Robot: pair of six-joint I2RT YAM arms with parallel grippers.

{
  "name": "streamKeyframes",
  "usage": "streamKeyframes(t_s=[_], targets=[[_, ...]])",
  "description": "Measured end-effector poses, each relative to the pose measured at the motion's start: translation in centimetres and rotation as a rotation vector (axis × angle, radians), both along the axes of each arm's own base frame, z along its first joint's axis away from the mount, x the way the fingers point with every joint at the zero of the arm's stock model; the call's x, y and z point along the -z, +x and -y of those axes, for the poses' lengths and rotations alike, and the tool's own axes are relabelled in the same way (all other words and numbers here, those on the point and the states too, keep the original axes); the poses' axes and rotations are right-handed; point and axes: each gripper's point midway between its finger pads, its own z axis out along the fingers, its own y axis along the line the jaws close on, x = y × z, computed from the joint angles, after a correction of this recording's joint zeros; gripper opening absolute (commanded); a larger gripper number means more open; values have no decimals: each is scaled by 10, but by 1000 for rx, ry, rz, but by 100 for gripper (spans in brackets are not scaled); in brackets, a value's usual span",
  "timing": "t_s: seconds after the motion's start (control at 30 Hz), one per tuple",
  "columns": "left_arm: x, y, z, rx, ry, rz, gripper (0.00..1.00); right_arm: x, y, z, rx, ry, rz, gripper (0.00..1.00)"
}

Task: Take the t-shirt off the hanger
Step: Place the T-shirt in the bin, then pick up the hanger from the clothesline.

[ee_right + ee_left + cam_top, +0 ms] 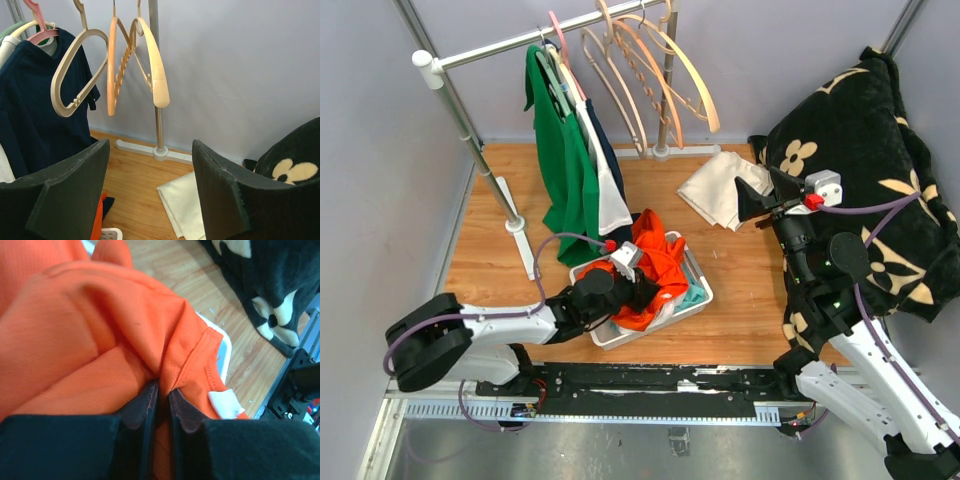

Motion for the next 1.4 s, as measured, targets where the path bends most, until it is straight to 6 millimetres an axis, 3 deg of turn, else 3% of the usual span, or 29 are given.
streamKeyframes(t_s=[0.13,0.53,0.63,0.73,0.83,0.97,1.13,1.4], targets=[[-29,1,-6,-19,-11,46,45,-1,-1,1,0,2,3,68],[-112,1,-15,-33,-83,152,60,-1,-2,-1,-8,0,5,67],[-130,-1,-24,-52,-111,177,71,3,1,-8,-34,-17,-7,68],[-147,-2,-35,-79,-145,207,77,2,3,-19,-78,-32,-16,68],[-164,-3,-47,-111,-183,236,97,-3,6,-34,-142,-43,-17,67],[-177,-5,-61,-148,-224,259,100,-8,15,-59,-239,-54,-29,67],[-175,-7,-79,-194,-240,265,100,-14,24,-88,-331,-64,-41,67],[-177,-9,-107,-270,-274,276,100,-26,23,-124,-418,-71,-27,67]])
